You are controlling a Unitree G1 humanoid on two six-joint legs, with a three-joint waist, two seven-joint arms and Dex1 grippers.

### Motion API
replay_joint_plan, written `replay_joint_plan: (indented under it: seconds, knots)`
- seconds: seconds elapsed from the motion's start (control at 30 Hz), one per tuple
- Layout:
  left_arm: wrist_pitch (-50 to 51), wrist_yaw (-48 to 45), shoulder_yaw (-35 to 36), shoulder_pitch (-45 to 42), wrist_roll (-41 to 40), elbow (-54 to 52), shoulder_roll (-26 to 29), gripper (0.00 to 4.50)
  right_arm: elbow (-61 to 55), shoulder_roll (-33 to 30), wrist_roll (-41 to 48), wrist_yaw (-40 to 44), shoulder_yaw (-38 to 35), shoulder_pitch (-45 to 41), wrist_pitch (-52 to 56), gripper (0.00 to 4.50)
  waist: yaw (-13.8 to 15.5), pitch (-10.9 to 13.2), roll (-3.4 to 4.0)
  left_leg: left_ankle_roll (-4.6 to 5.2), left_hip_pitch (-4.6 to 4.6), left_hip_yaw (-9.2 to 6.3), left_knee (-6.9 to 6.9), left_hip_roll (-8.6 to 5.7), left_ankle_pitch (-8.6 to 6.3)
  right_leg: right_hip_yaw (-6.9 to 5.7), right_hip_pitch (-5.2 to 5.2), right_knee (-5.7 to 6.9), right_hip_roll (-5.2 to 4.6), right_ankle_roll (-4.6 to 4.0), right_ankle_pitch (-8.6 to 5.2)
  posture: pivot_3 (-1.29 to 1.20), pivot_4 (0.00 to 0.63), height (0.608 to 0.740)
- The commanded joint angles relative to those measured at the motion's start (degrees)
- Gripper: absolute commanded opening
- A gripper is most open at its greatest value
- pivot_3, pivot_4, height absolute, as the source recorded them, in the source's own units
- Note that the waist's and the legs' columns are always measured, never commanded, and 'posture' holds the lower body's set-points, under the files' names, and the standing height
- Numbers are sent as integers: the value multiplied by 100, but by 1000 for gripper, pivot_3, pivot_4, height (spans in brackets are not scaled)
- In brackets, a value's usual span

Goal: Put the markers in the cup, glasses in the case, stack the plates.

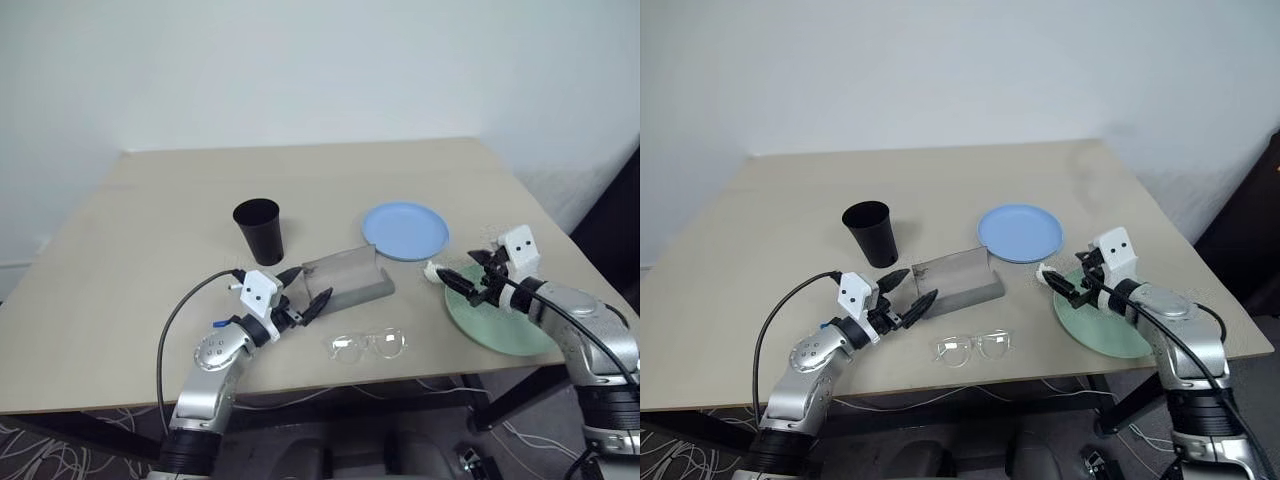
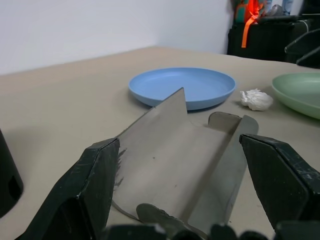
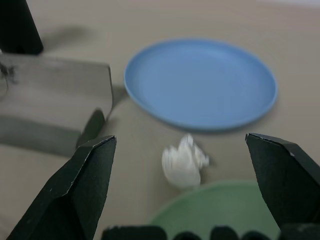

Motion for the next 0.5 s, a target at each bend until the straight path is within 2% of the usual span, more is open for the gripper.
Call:
replay_joint_plan:
  seconds: [0.03,0.23,0.37,0.5]
  knots:
    - [128,-265,-169,-40,-170,-399,92,4084,-623,-203,281,-29,121,-262,1007,4473,-1,3,-3,-4,0,0,0,1,-2,-2,0,0,0,0,0,0,0,720]
    - [392,-521,-289,-93,-324,-570,183,4084,-924,-315,62,-420,681,-545,2218,4473,-1,13,-19,-10,-5,0,0,6,-6,-11,-2,-11,0,0,0,0,0,720]
    - [699,-903,-458,-83,-594,-785,270,4084,-1173,-425,-268,-736,1105,-600,2463,4473,4,16,-23,-4,-12,0,0,3,-5,-12,-5,-14,-1,1,0,0,0,720]
    - [1009,-1292,-714,-9,-812,-1111,434,4084,-1220,-380,-454,-1023,1205,-638,2711,4473,0,20,-28,2,-17,-1,0,3,-9,-14,-9,-18,-1,1,-1,0,0,720]
